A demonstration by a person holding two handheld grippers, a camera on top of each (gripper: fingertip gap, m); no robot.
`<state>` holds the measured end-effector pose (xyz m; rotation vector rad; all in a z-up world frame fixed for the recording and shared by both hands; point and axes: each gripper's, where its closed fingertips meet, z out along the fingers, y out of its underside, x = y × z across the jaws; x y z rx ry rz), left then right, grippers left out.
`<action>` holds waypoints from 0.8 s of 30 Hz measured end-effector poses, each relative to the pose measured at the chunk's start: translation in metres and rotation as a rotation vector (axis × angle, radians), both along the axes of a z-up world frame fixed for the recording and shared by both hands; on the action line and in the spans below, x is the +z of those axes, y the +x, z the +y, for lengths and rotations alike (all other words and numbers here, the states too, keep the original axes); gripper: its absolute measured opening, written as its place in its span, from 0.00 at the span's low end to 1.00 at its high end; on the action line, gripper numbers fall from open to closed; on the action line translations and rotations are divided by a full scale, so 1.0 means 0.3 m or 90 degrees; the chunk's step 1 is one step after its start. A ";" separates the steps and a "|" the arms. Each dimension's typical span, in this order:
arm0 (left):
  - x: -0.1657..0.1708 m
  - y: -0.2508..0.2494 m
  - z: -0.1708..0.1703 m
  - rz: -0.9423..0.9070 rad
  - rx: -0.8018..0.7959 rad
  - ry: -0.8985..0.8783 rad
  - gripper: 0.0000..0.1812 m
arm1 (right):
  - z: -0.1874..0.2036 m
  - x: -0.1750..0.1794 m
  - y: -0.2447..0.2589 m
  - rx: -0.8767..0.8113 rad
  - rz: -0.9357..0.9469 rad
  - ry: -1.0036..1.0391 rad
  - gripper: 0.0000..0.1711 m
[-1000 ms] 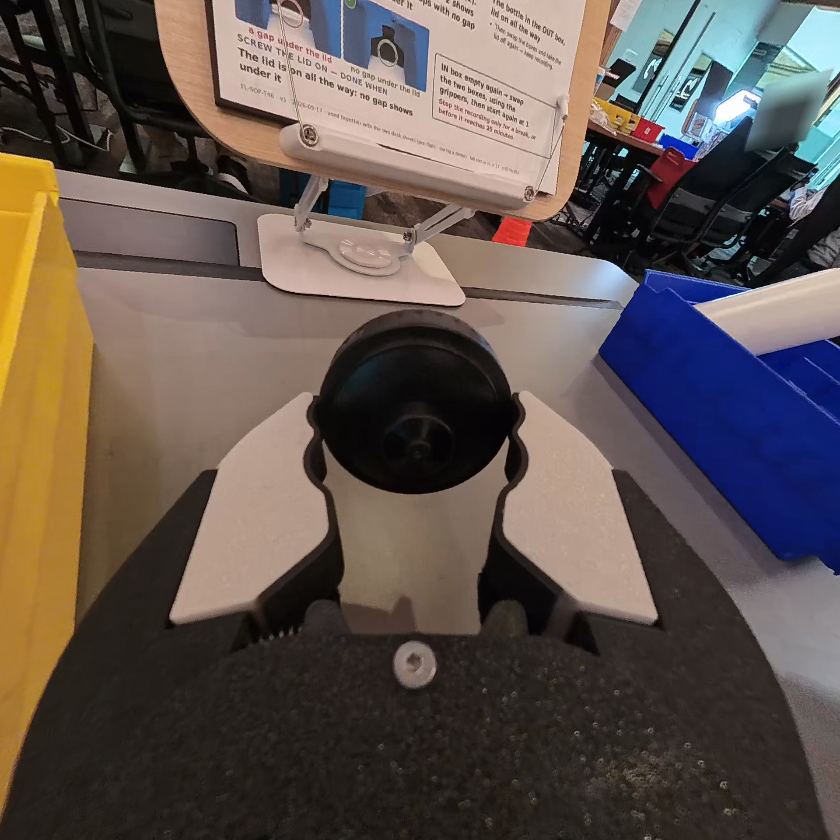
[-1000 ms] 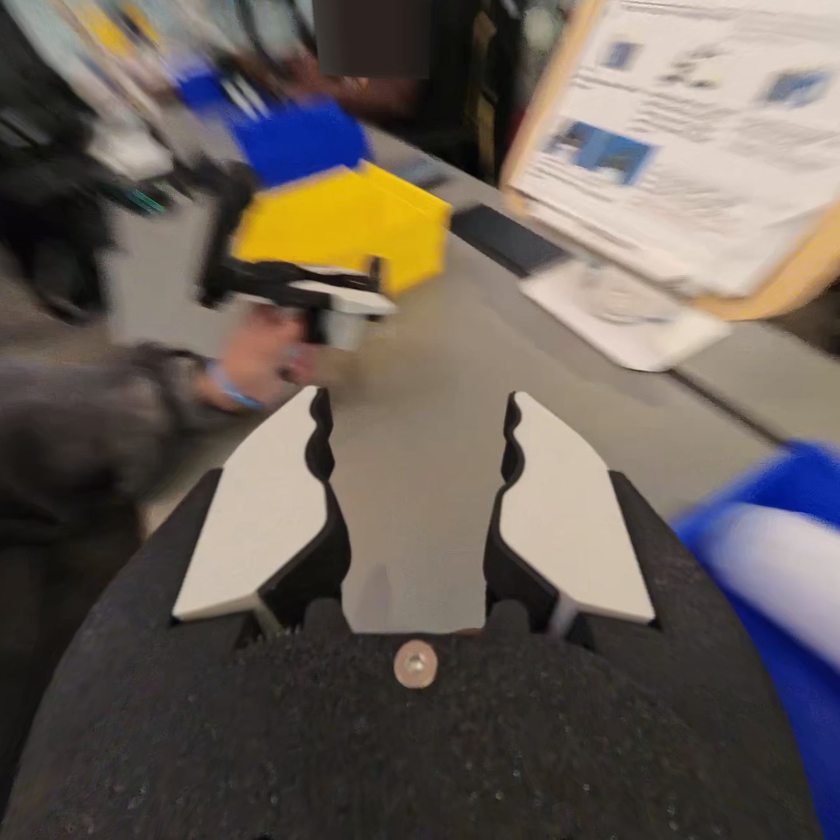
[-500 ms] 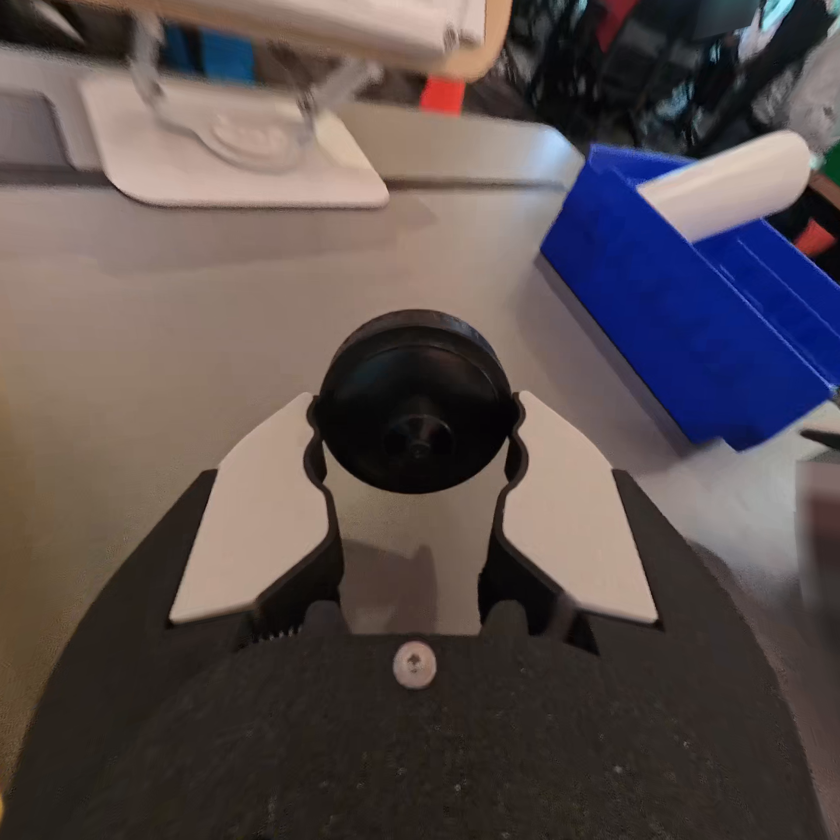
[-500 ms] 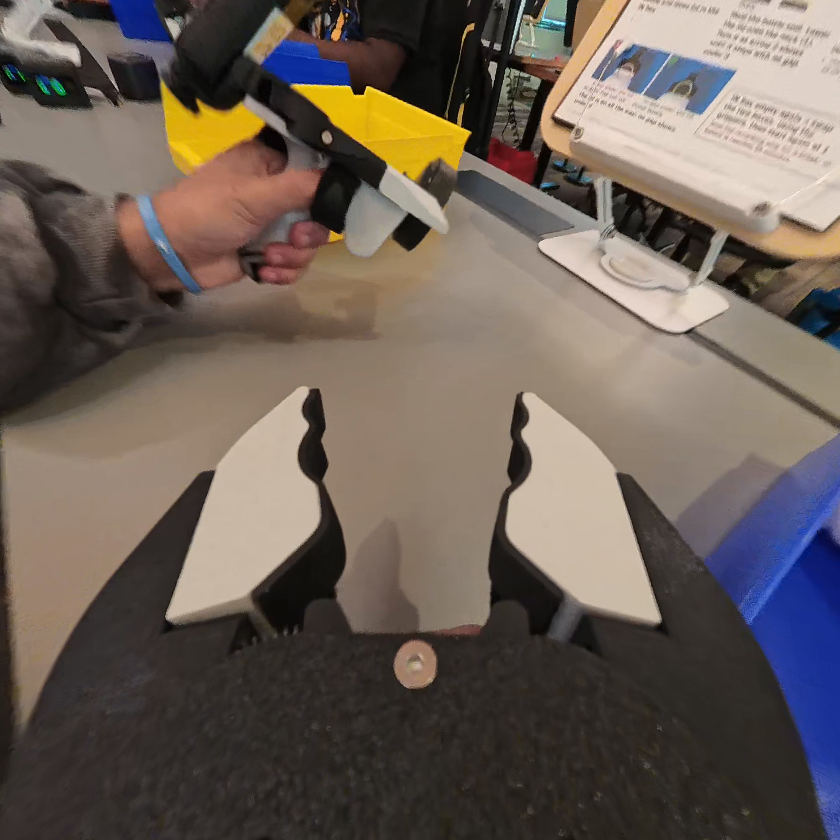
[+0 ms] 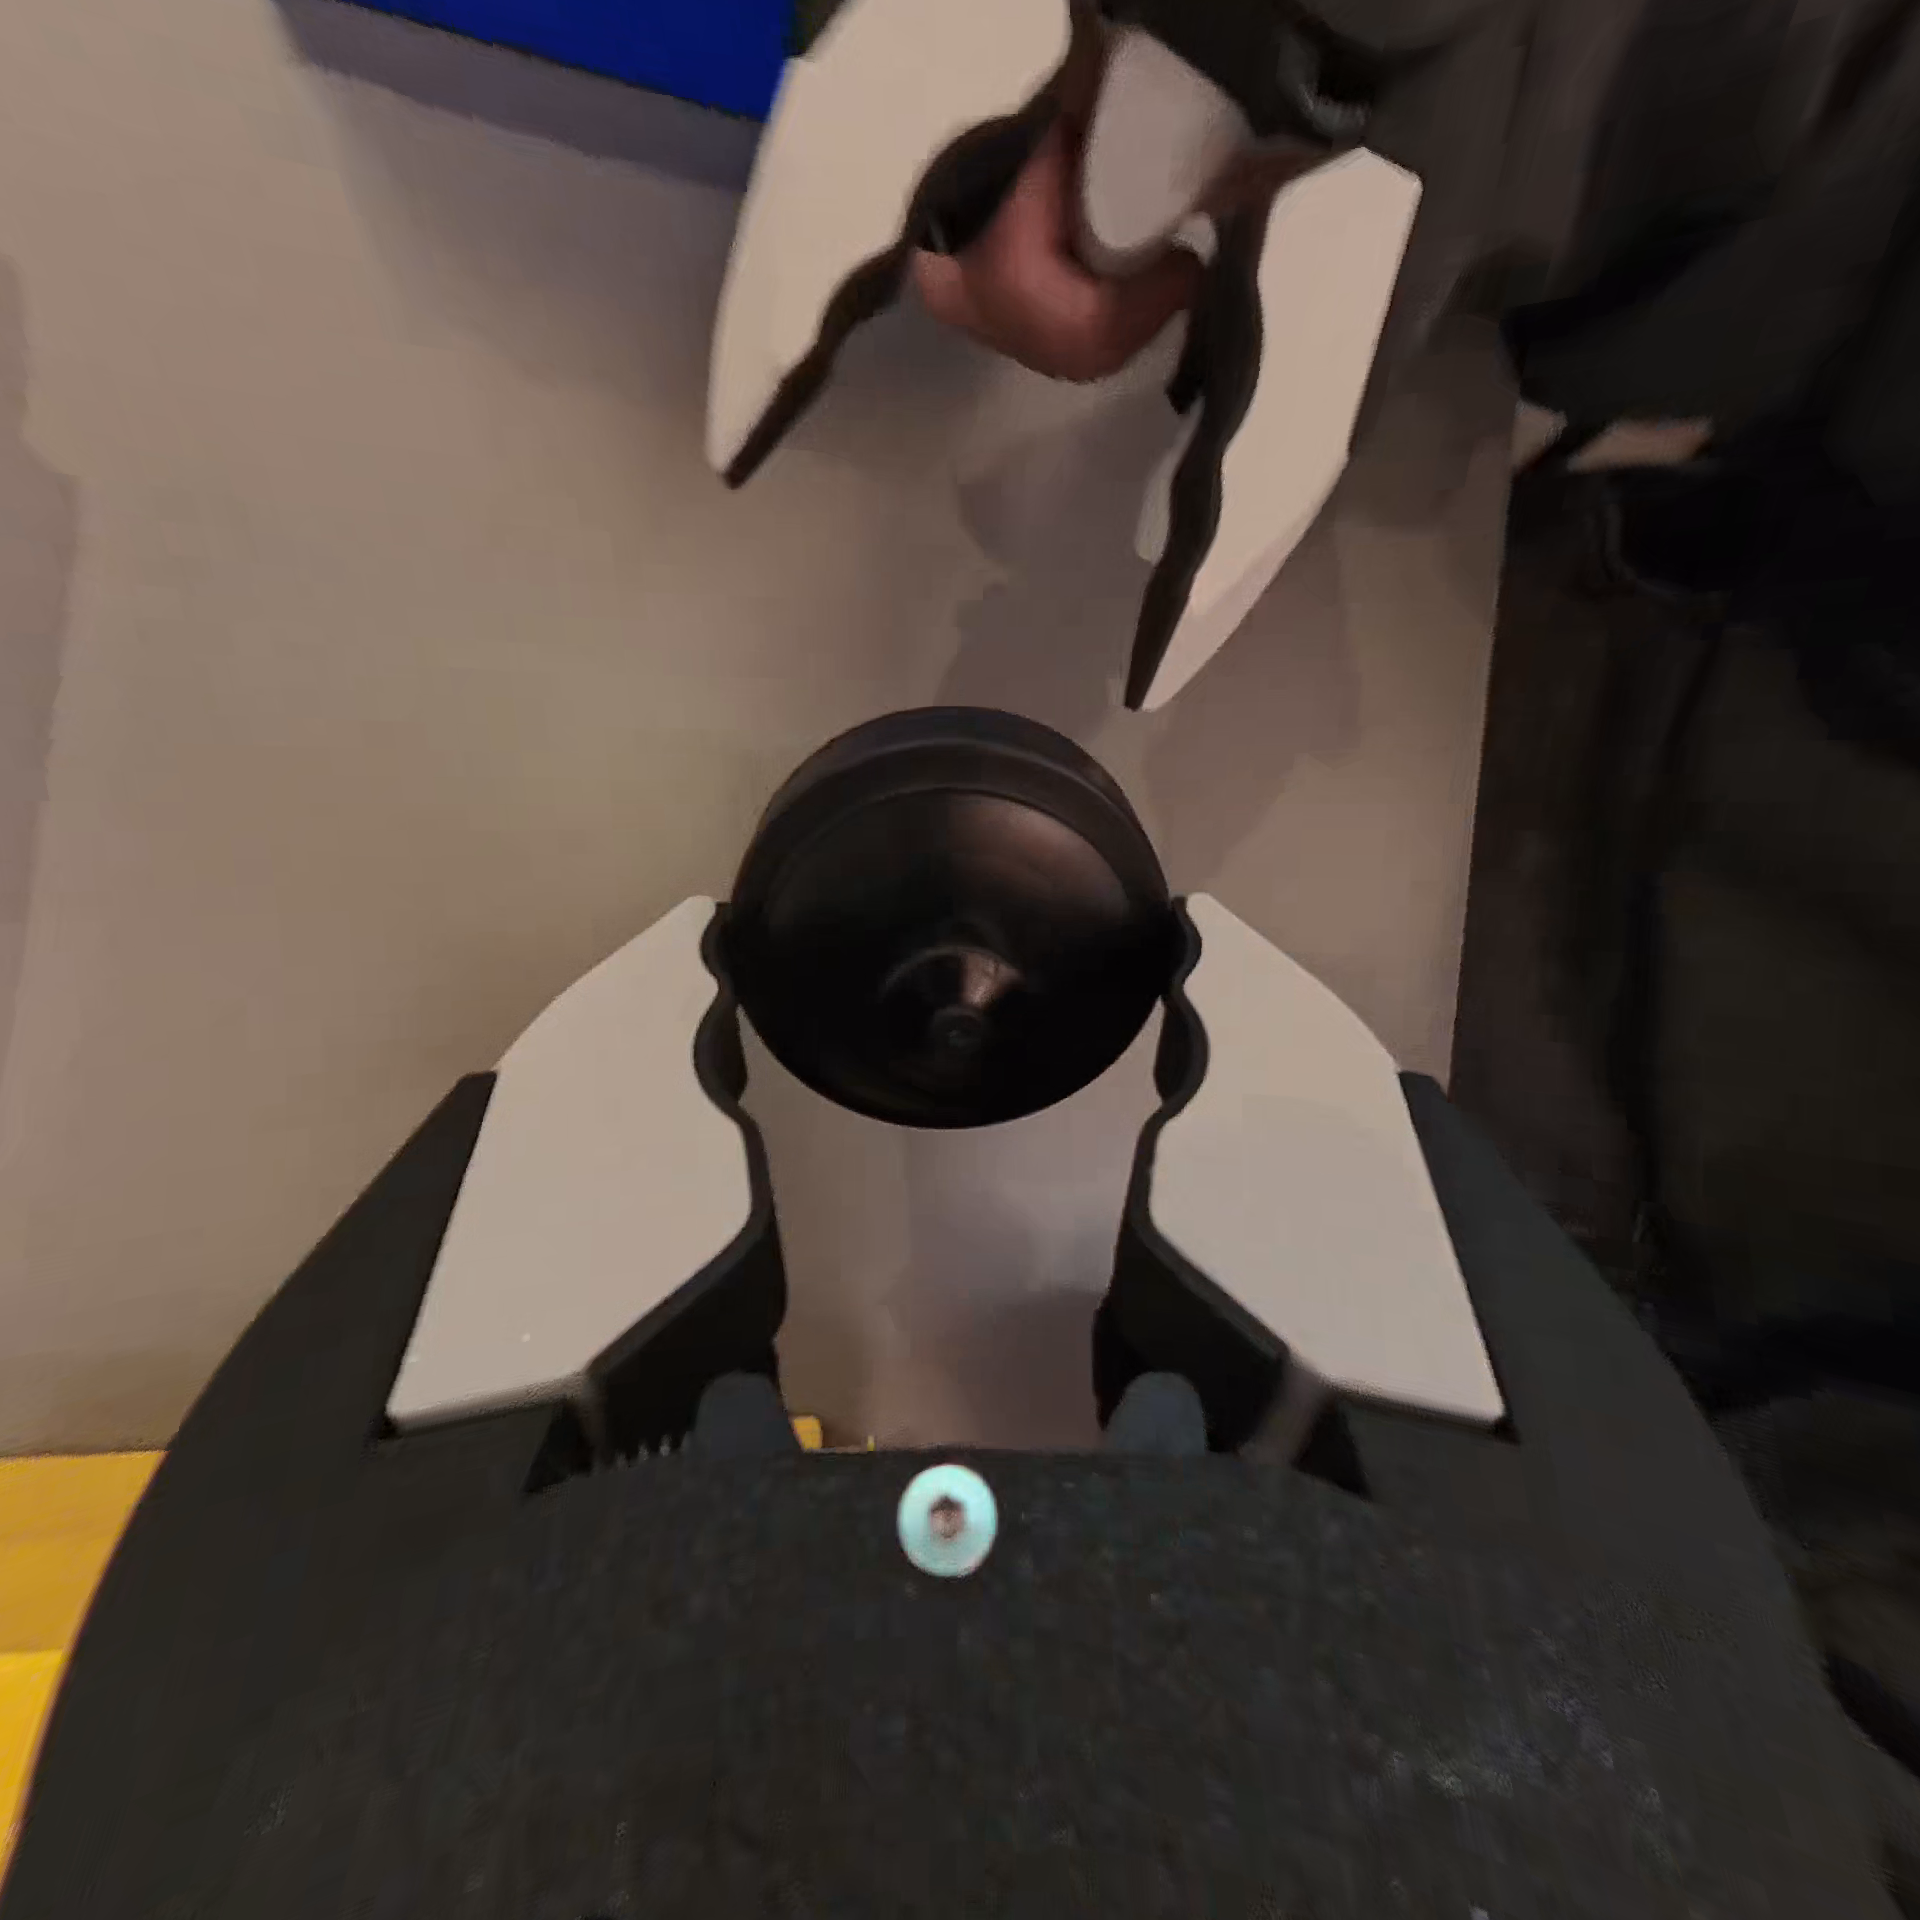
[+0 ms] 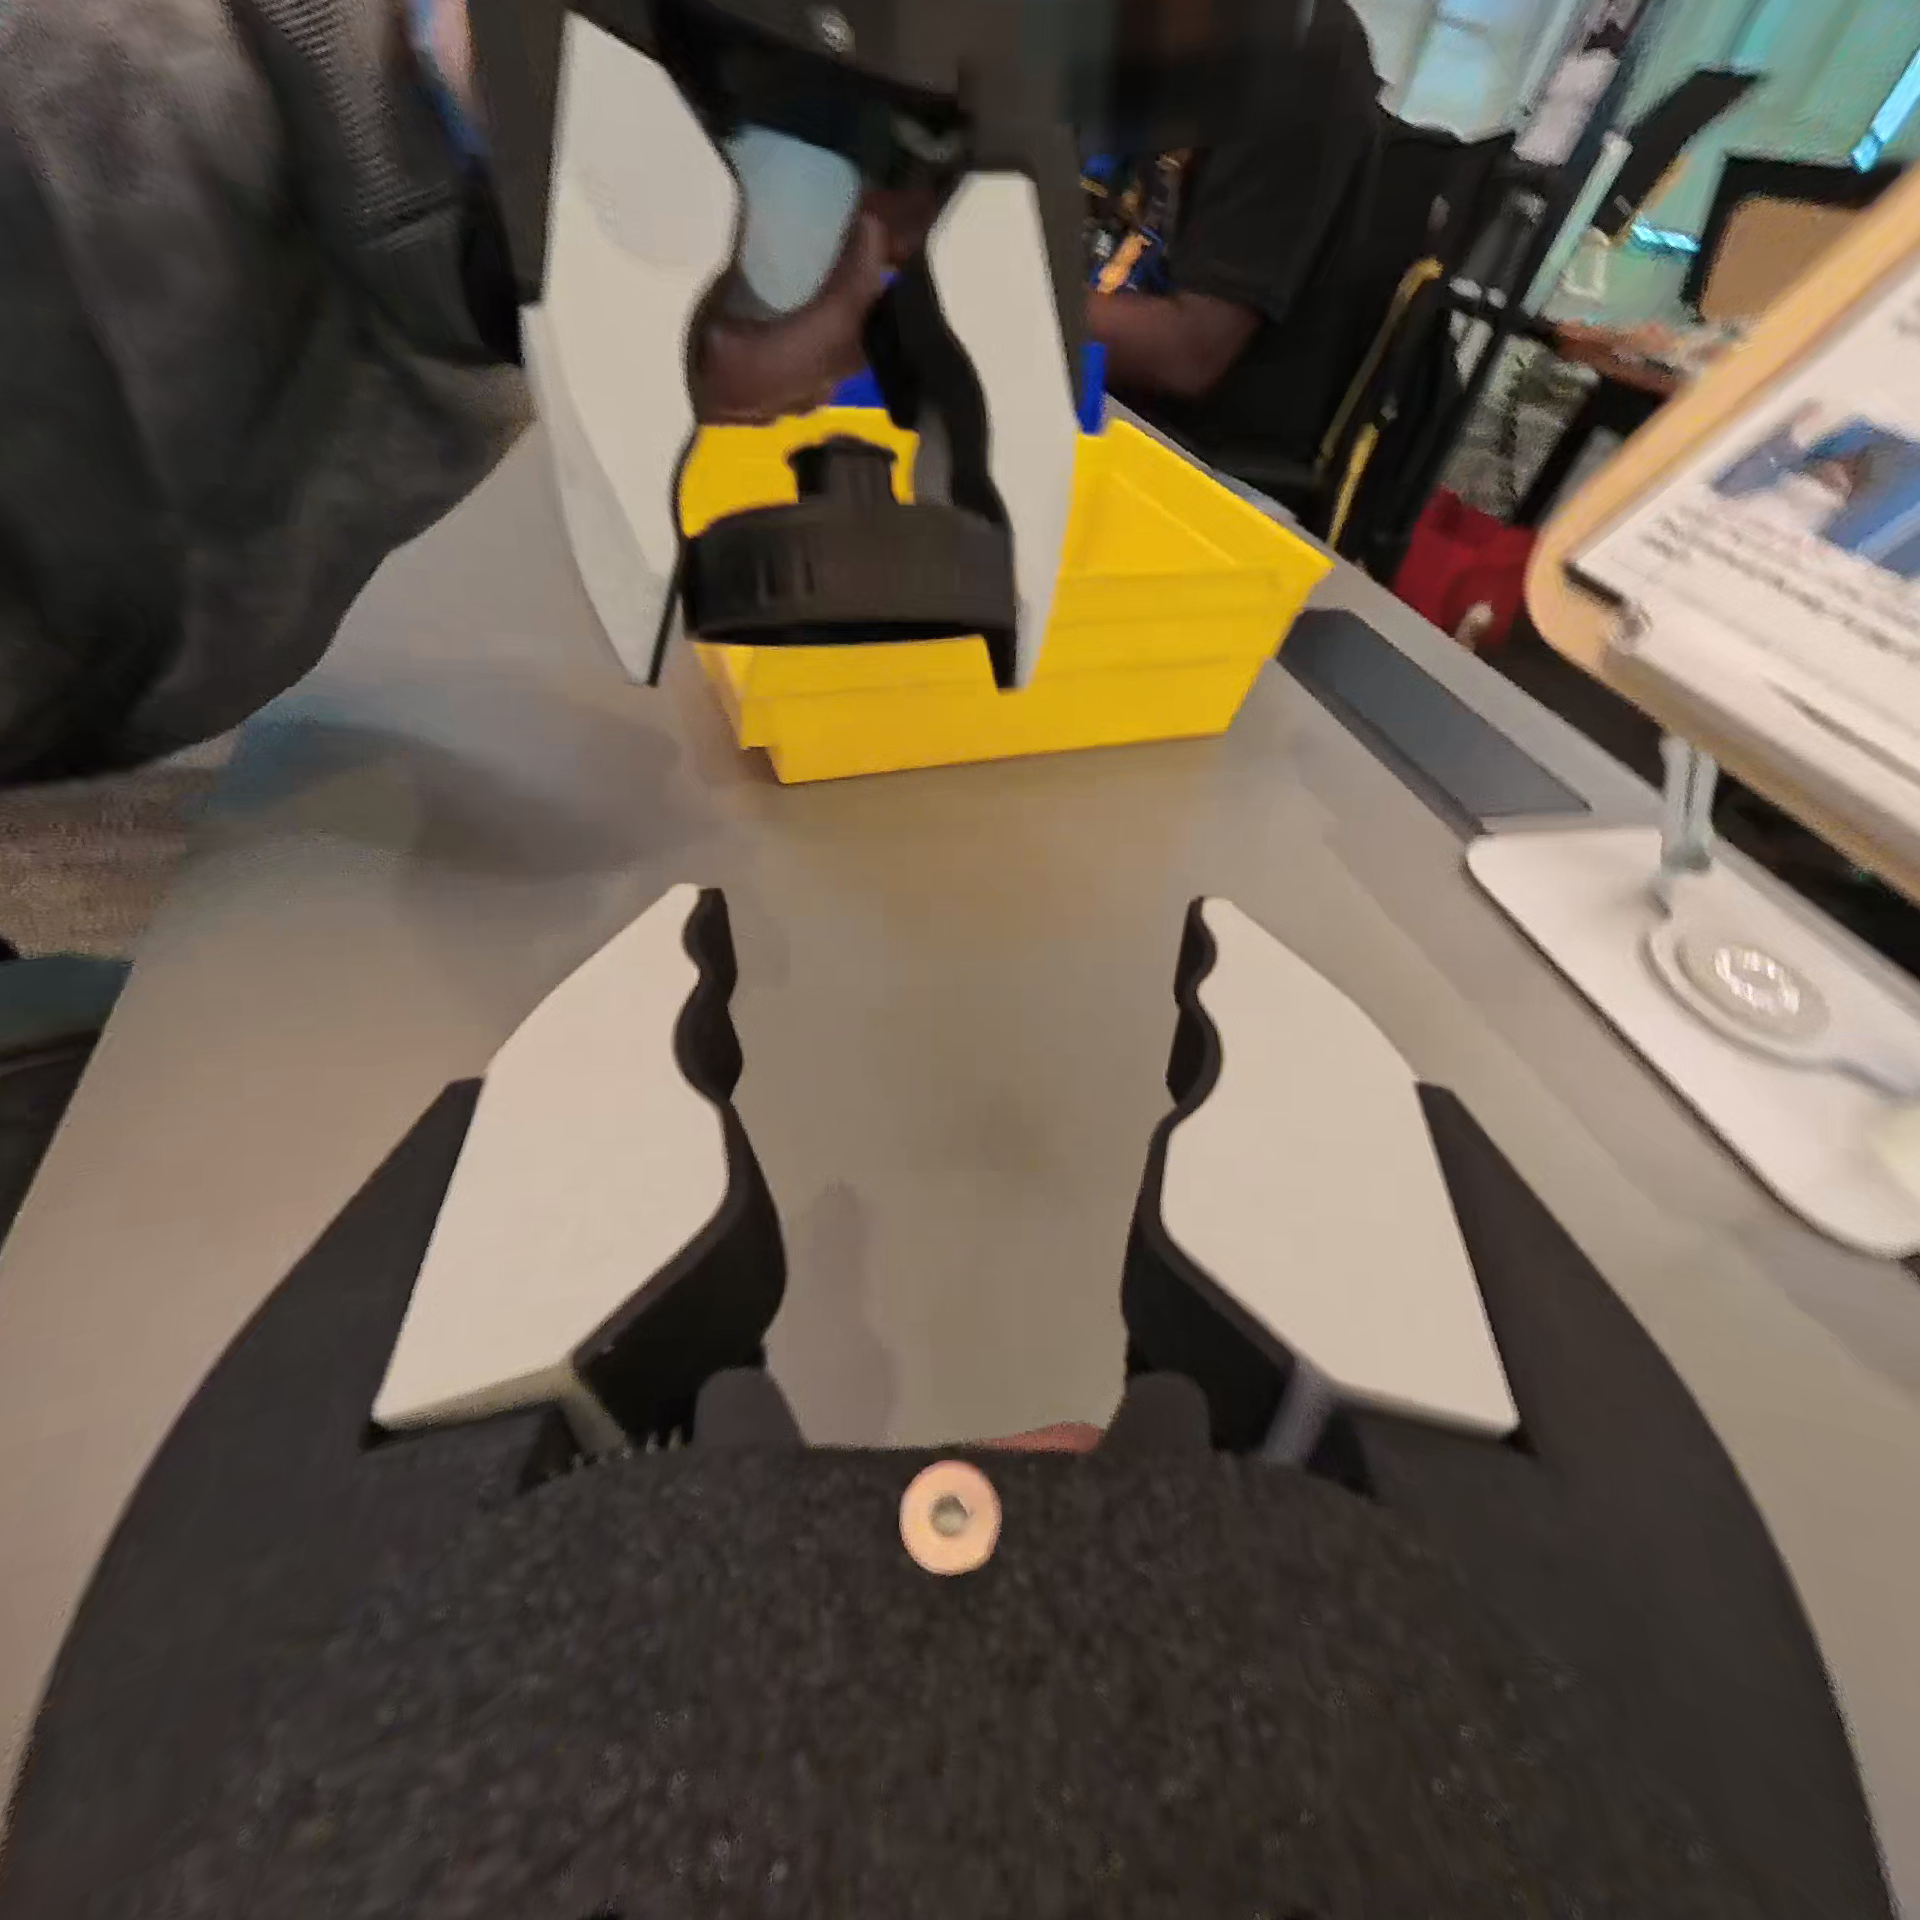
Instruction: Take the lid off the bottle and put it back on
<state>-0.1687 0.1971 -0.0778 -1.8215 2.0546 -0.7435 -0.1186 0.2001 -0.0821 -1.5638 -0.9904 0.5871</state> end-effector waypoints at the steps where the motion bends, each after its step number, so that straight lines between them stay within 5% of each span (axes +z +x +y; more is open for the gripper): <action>1: -0.004 -0.007 -0.016 0.013 -0.023 0.007 0.43 | -0.008 0.008 -0.018 0.015 -0.017 0.023 0.48; 16: -0.065 -0.030 -0.178 0.209 -0.189 -0.024 0.43 | -0.183 0.049 -0.167 0.130 -0.139 0.259 0.43; 24: -0.063 -0.004 -0.216 0.223 -0.200 -0.106 0.43 | -0.176 0.037 -0.131 0.094 -0.237 0.390 0.16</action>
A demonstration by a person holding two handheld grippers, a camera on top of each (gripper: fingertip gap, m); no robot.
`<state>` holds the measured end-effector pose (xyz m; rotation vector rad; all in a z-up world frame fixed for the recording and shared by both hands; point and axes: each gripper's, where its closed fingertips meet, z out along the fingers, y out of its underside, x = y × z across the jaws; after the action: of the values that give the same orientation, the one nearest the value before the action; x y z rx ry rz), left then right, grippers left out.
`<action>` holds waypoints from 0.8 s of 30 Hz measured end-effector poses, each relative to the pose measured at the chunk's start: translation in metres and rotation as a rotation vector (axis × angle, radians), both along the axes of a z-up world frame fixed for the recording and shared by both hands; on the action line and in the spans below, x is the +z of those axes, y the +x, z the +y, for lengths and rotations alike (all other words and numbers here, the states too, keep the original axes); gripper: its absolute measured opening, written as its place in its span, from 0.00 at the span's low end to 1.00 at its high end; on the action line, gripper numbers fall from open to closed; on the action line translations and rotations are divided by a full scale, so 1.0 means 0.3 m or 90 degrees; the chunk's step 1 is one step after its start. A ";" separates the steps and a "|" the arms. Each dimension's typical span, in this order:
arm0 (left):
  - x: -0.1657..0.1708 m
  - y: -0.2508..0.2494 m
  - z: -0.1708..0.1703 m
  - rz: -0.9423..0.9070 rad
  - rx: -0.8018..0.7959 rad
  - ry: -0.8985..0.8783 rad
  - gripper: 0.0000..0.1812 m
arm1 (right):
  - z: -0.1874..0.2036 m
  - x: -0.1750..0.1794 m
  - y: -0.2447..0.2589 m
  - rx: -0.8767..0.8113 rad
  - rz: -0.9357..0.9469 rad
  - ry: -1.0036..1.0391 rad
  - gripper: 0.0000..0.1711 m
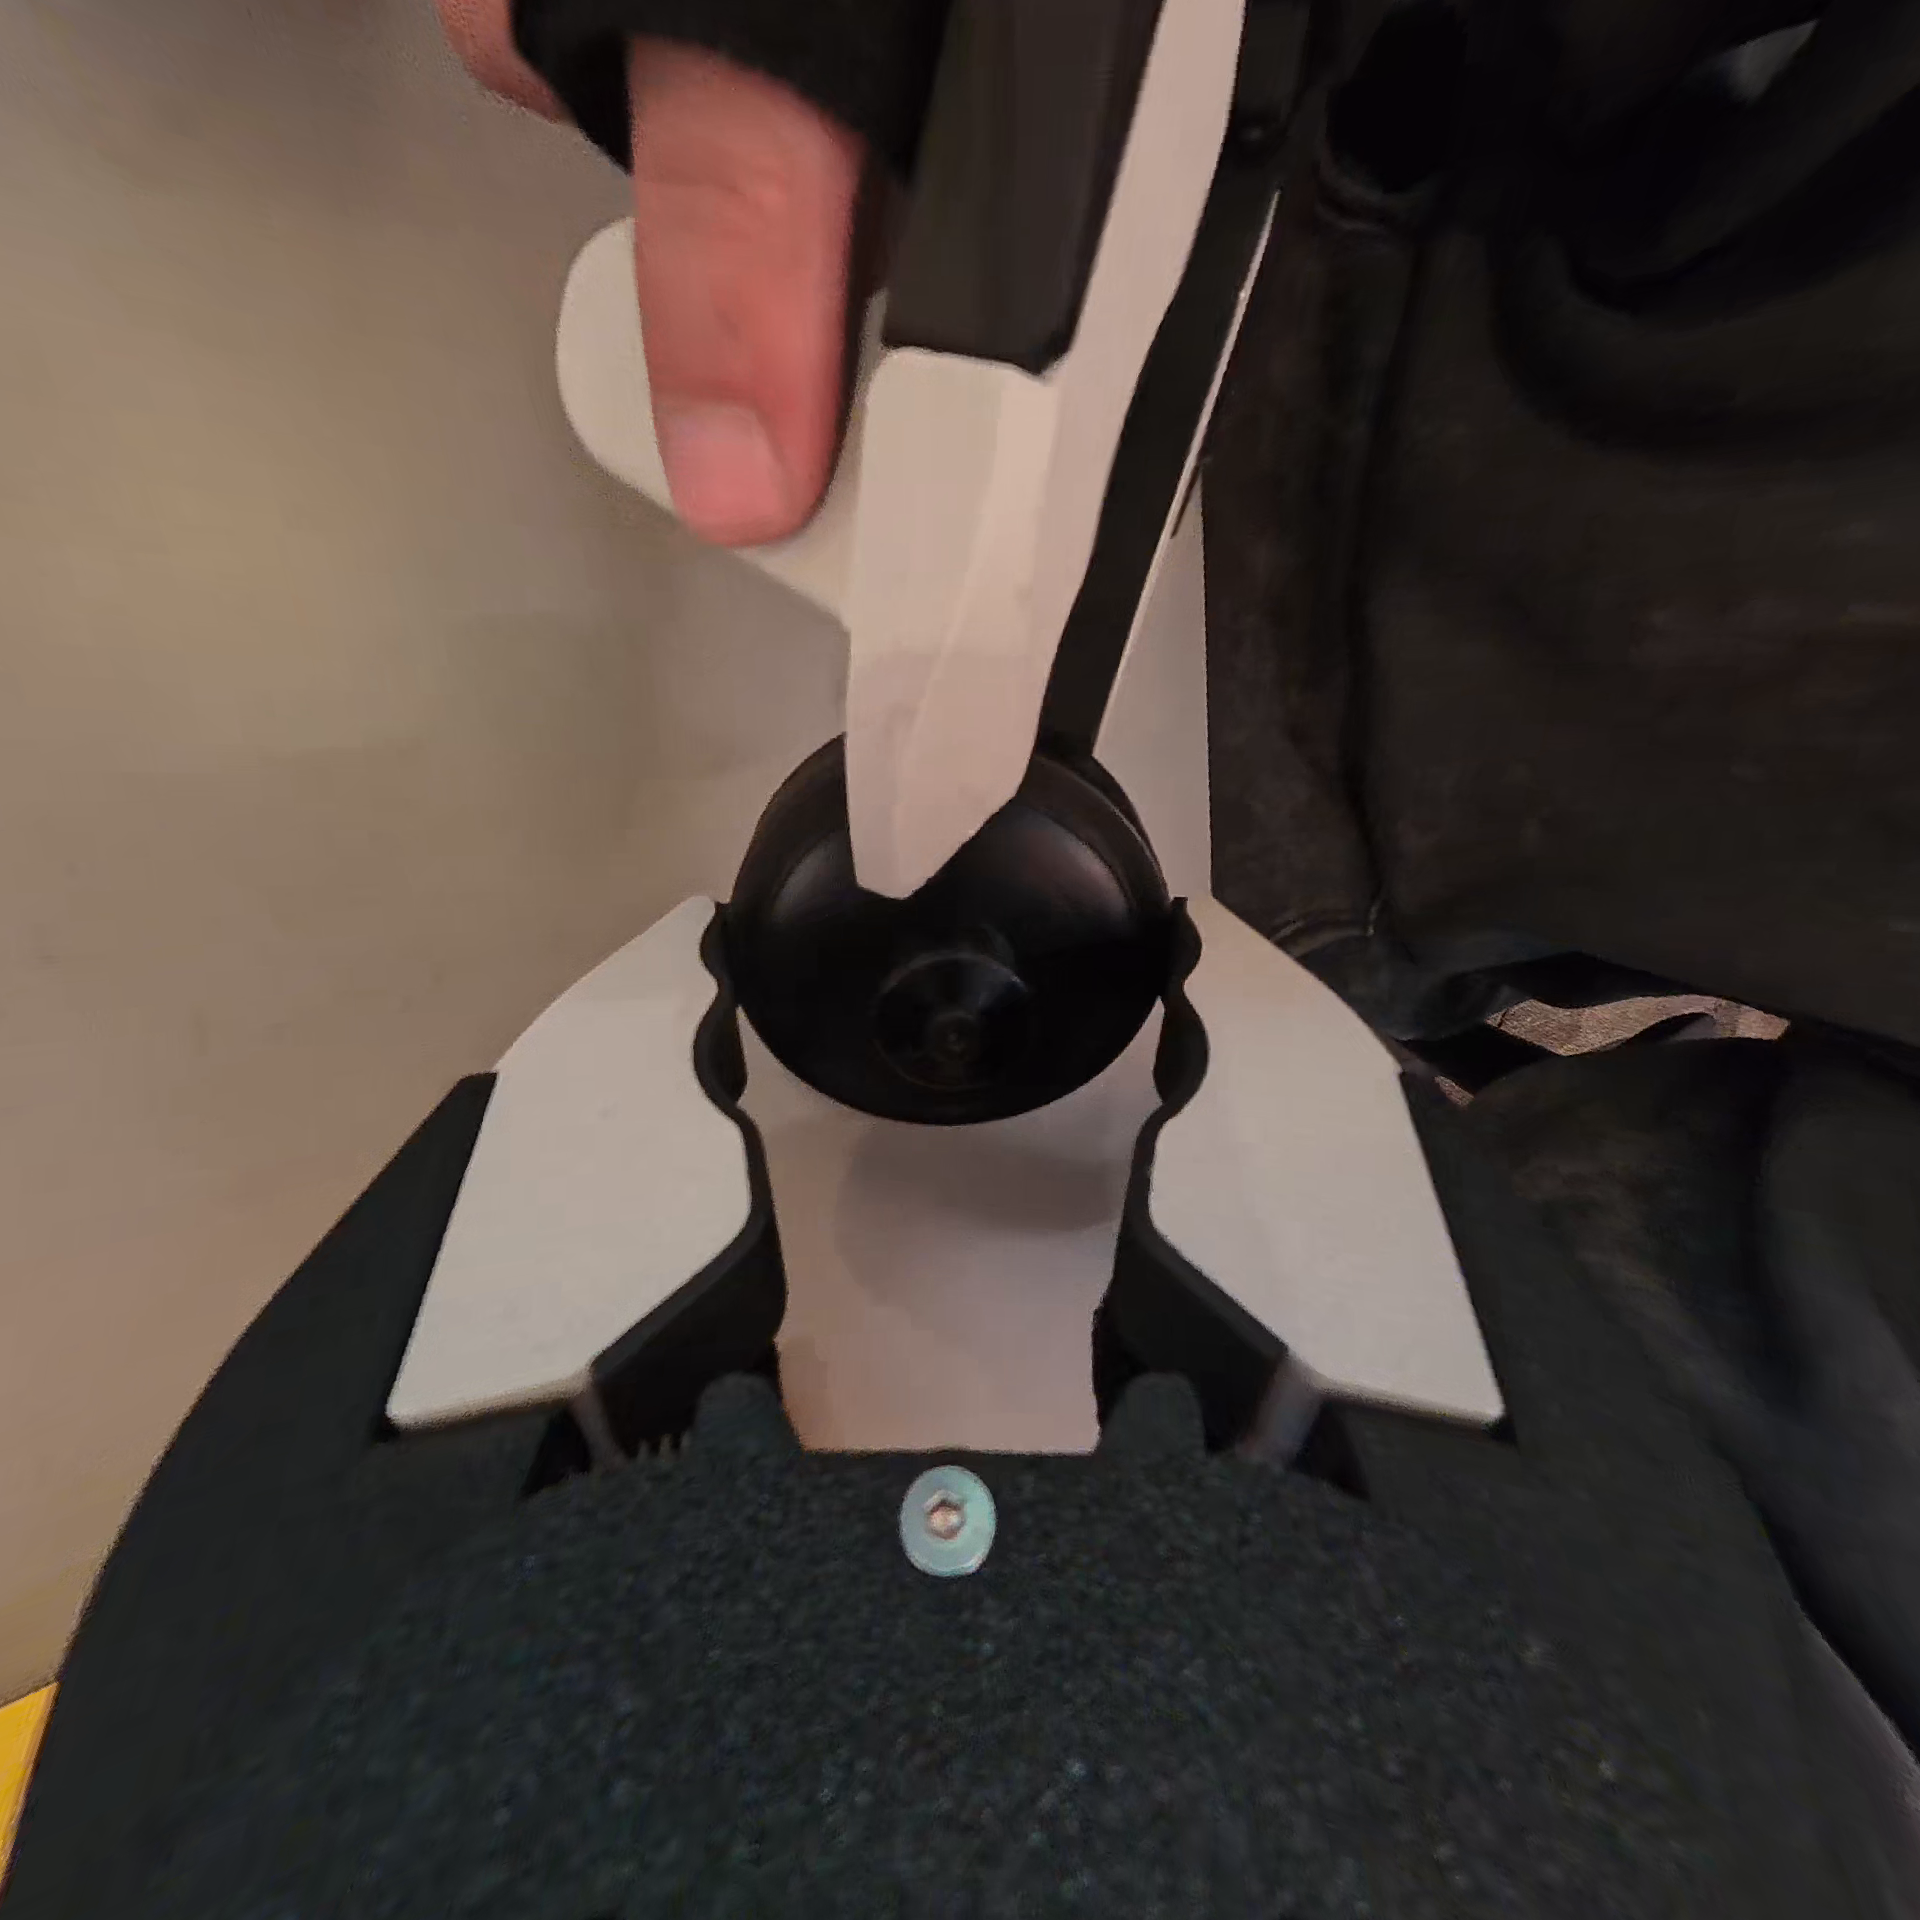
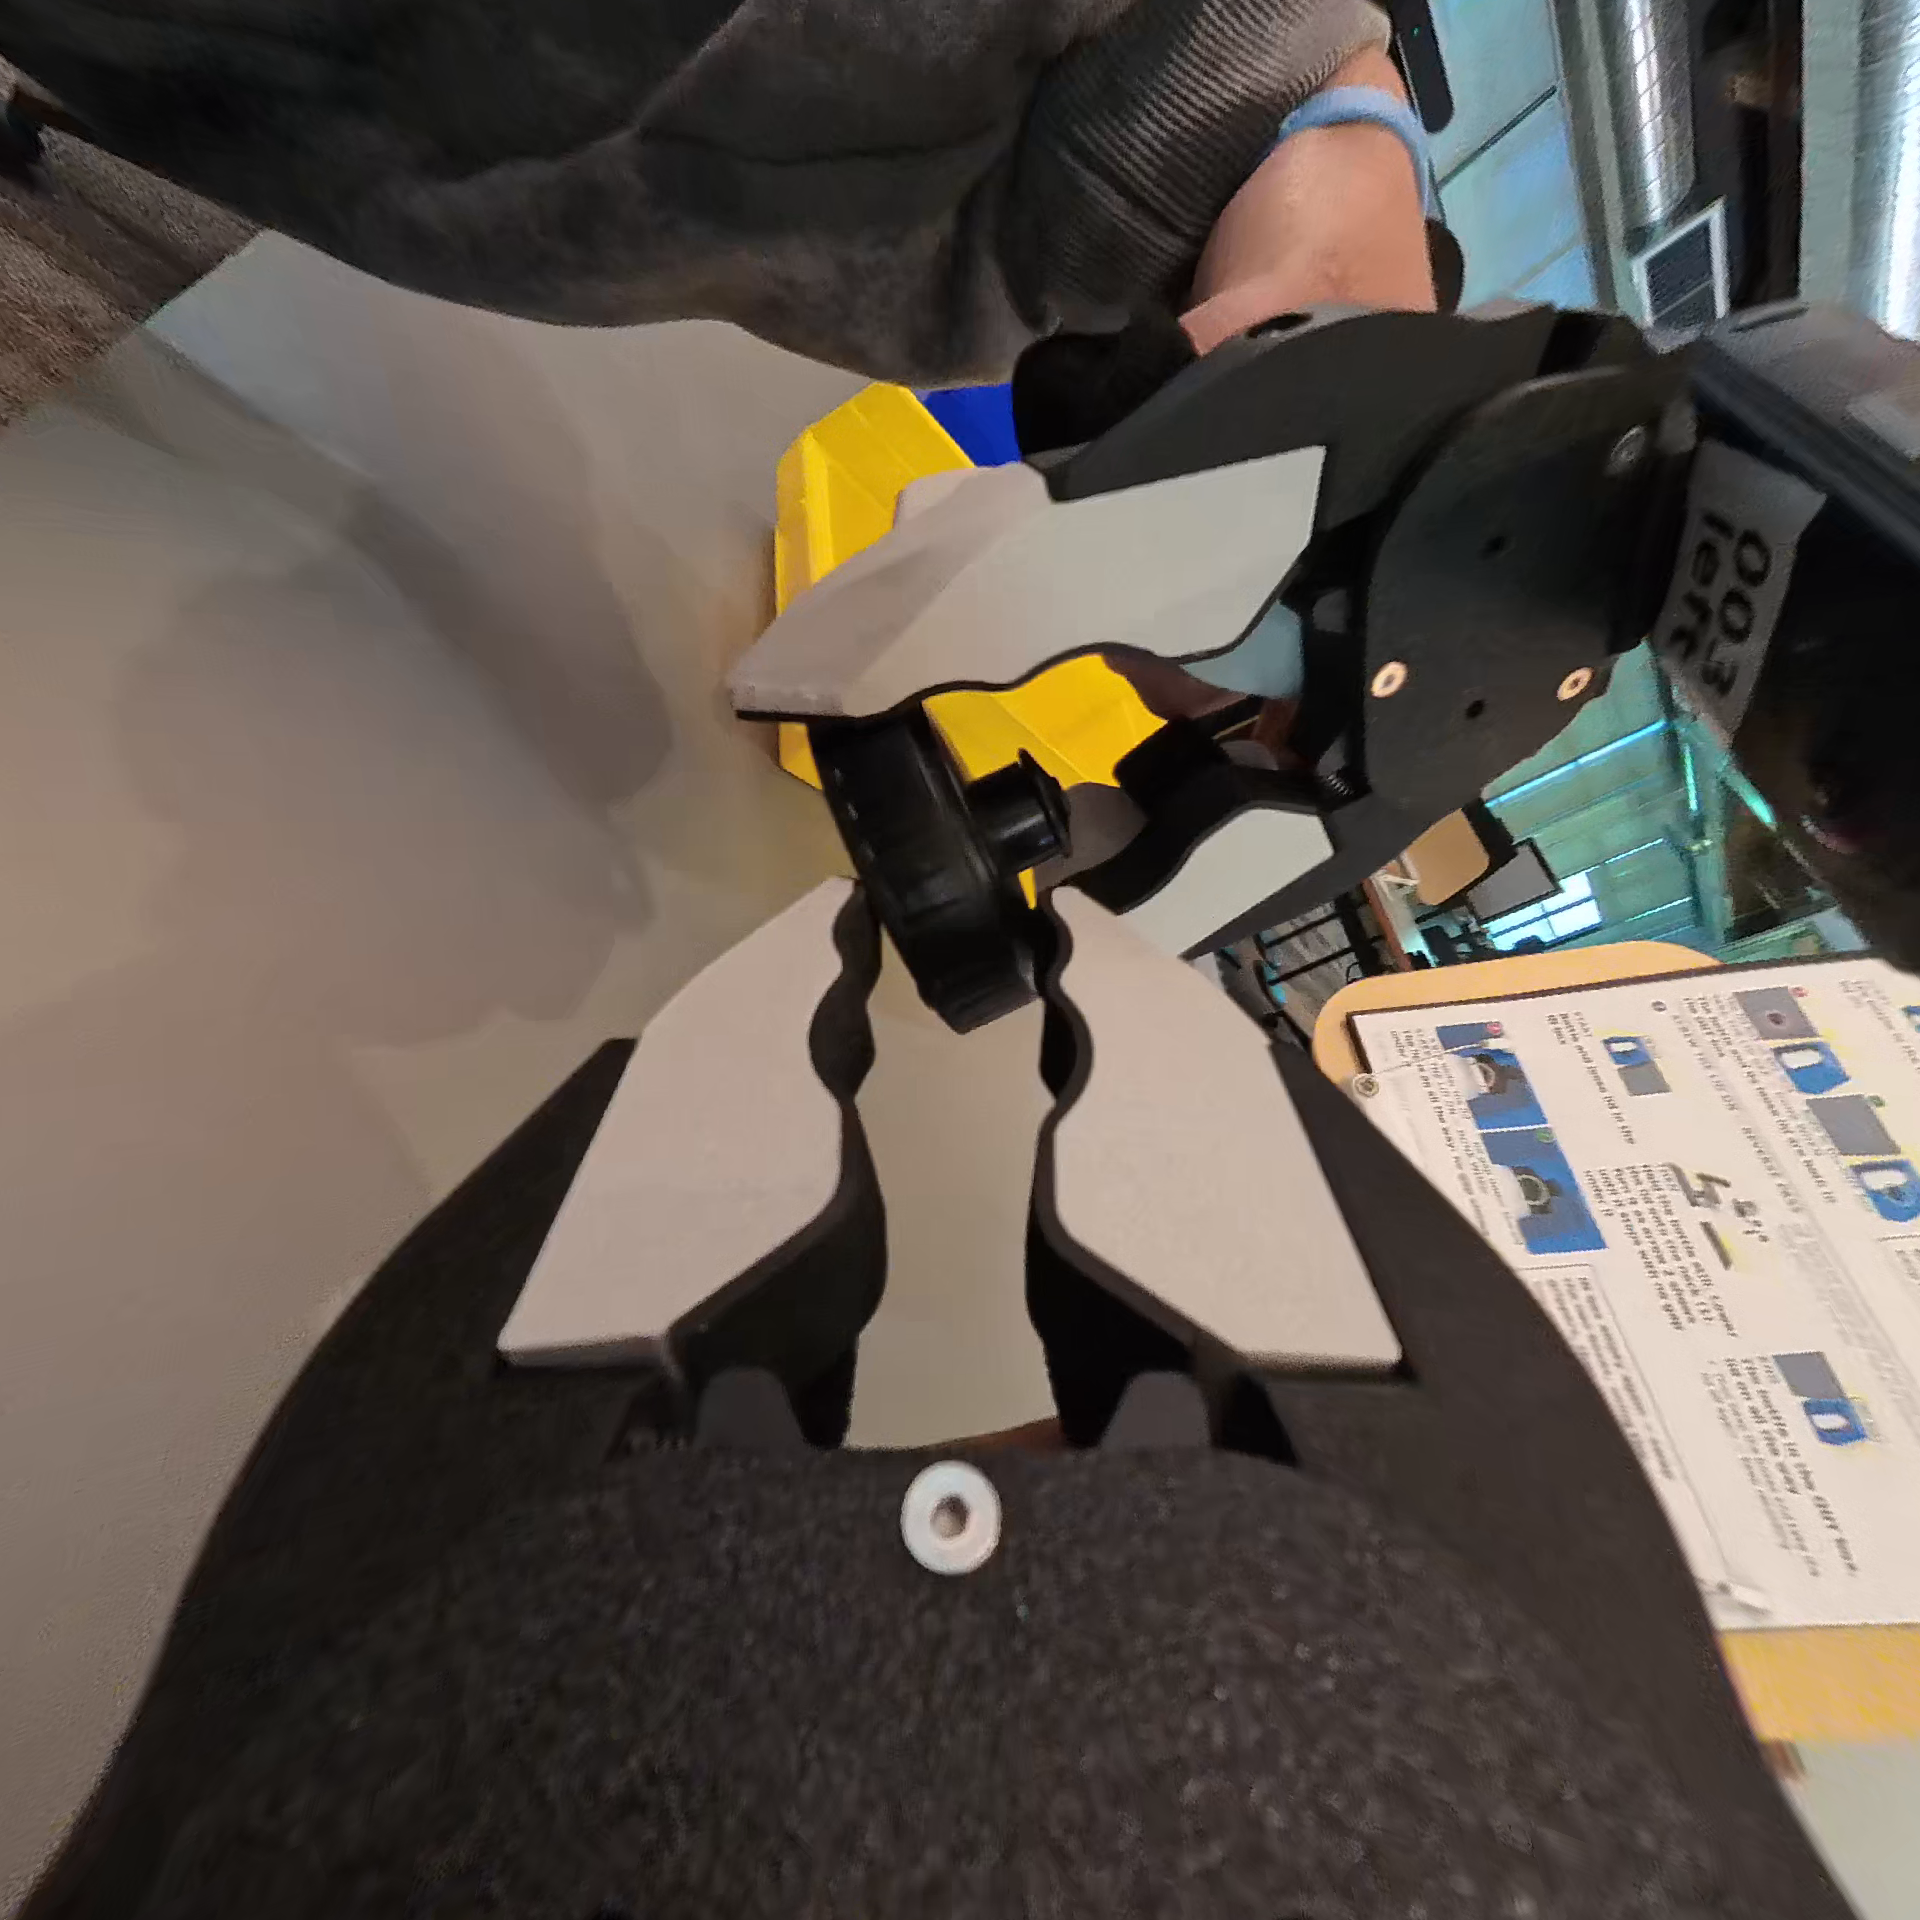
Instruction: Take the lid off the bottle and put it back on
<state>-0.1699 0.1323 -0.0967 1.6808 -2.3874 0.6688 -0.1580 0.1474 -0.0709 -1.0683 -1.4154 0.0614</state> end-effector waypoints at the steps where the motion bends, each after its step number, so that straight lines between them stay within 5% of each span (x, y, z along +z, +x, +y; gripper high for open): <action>1: 0.002 0.002 -0.001 -0.001 0.001 -0.002 0.43 | -0.001 0.002 0.002 -0.001 -0.003 0.006 0.16; 11: 0.037 -0.004 0.045 -0.095 0.154 0.002 0.50 | 0.021 0.014 0.040 -0.048 -0.004 0.059 0.08; 16: 0.045 -0.039 0.159 -0.293 0.522 0.095 0.51 | 0.058 0.041 0.121 -0.122 -0.007 0.066 0.08; 21: -0.025 -0.111 0.032 -0.559 0.747 0.062 0.51 | 0.117 0.236 0.324 -0.279 0.000 0.113 0.08; 24: -0.052 -0.123 -0.027 -0.624 0.753 0.053 0.50 | 0.142 0.389 0.549 -0.394 0.025 0.087 0.08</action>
<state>-0.2069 0.1244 -0.1122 3.2995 -1.4106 1.8826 0.0067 0.1900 0.0457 -1.3371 -0.9877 -0.4519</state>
